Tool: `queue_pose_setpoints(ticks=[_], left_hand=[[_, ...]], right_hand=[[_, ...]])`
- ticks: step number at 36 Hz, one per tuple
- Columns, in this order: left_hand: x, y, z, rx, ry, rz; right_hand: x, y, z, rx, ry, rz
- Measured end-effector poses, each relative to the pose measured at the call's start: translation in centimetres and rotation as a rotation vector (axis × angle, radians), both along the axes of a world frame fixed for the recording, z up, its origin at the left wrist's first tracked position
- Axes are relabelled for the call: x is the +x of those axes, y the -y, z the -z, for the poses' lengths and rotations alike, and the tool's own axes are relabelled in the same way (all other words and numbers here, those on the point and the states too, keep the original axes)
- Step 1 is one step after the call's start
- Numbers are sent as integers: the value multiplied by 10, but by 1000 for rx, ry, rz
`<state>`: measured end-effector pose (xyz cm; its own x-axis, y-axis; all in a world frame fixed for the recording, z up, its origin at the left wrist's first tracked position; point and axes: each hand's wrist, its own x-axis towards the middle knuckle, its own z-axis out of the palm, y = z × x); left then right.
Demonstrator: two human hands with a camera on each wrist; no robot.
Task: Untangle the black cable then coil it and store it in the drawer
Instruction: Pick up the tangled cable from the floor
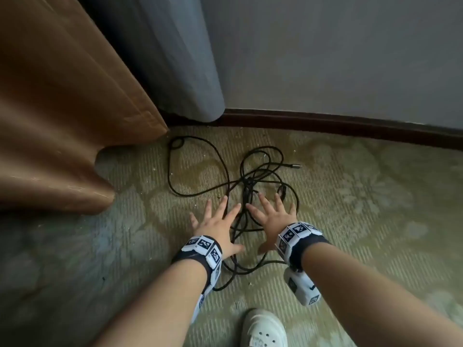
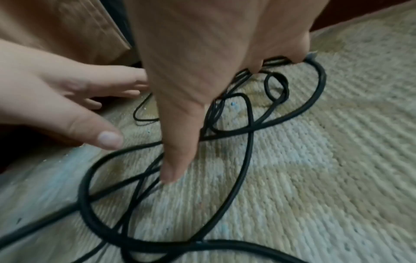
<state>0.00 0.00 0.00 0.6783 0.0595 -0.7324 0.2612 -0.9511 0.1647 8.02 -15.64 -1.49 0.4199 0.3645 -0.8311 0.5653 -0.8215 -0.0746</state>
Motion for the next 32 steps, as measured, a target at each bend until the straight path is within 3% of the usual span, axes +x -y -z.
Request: queue_pose_setpoints(ticks=[5, 8, 13, 20, 25, 29, 32], left_hand=[[-1, 6, 26, -106, -171, -97], [-9, 12, 41, -105, -237, -68], [-17, 20, 52, -75, -210, 47], [-19, 27, 54, -44, -172, 73], [-18, 27, 59, 10, -193, 18], [-16, 26, 61, 52, -148, 57], [-14, 24, 61, 19, -119, 43]], right_hand=[[-6, 7, 29, -69, -76, -48], [-14, 18, 41, -85, -81, -91], [-31, 25, 54, 6, -43, -82], [-28, 34, 47, 239, 83, -102], [-30, 28, 46, 149, 13, -85], [-28, 33, 48, 76, 77, -35], [-18, 32, 46, 150, 145, 10]])
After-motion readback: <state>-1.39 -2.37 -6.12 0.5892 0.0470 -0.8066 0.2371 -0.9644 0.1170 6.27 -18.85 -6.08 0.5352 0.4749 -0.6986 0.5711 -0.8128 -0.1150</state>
